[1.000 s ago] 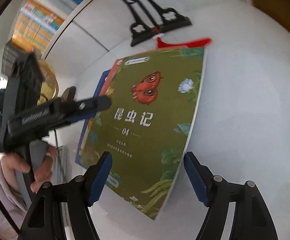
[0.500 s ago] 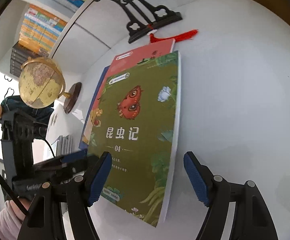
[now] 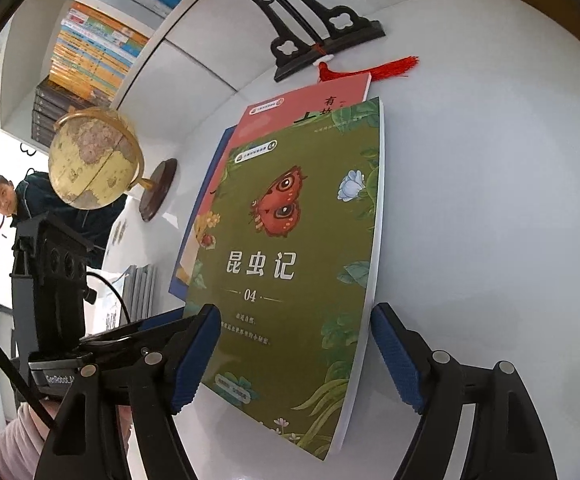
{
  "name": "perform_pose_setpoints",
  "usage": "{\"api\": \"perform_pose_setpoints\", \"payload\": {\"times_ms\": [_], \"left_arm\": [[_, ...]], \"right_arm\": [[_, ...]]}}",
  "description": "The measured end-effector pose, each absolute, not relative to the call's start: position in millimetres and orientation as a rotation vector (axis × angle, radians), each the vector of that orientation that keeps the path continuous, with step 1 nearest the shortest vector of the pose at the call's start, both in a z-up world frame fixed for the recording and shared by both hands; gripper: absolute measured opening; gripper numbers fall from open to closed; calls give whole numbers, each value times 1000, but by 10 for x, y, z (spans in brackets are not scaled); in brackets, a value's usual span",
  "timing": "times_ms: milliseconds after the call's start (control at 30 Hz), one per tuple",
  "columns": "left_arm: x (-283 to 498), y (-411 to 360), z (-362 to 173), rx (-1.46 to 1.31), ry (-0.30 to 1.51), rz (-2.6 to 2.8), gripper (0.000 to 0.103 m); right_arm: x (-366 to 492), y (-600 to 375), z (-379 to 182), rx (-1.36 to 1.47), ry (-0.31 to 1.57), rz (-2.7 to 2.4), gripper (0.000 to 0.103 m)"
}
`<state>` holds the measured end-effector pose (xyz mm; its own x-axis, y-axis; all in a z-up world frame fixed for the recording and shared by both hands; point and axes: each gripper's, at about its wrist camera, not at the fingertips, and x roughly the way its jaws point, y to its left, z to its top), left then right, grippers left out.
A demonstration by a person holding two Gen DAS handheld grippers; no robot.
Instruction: Organize books
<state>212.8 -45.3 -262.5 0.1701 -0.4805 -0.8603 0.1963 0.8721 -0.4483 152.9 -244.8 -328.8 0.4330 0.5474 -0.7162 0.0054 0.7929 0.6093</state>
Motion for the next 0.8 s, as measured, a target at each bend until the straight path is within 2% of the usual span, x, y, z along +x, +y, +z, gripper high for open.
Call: {"api": "perform_pose_setpoints", "payload": {"times_ms": [67, 133, 200, 267, 333, 400, 533, 800], "left_arm": [[2108, -448, -2618, -241, 1315, -473, 92], [2110, -441, -2610, -214, 1308, -441, 80], [2091, -392, -2598, -198, 1307, -411, 68], [2095, -327, -2594, -222, 1300, -399, 64], [2072, -258, -2572, -245, 1290, -391, 57], [2052, -216, -2546, -266, 1287, -398, 56], [1989, -221, -2463, -255, 1259, -413, 56], [1927, -104, -2574, -275, 1282, -360, 56]], "right_arm": [[1525, -2434, -3276, 576, 1085, 356, 77], [1525, -2408, -3262, 552, 1099, 356, 74], [1514, -2407, -3251, 524, 1107, 339, 58], [1477, -2463, -3233, 524, 1101, 322, 49], [1448, -2540, -3192, 572, 1073, 348, 45], [1408, -2599, -3102, 613, 1028, 395, 40], [1369, -2595, -2915, 677, 957, 540, 38], [1345, -2546, -3066, 665, 1039, 470, 38]]}}
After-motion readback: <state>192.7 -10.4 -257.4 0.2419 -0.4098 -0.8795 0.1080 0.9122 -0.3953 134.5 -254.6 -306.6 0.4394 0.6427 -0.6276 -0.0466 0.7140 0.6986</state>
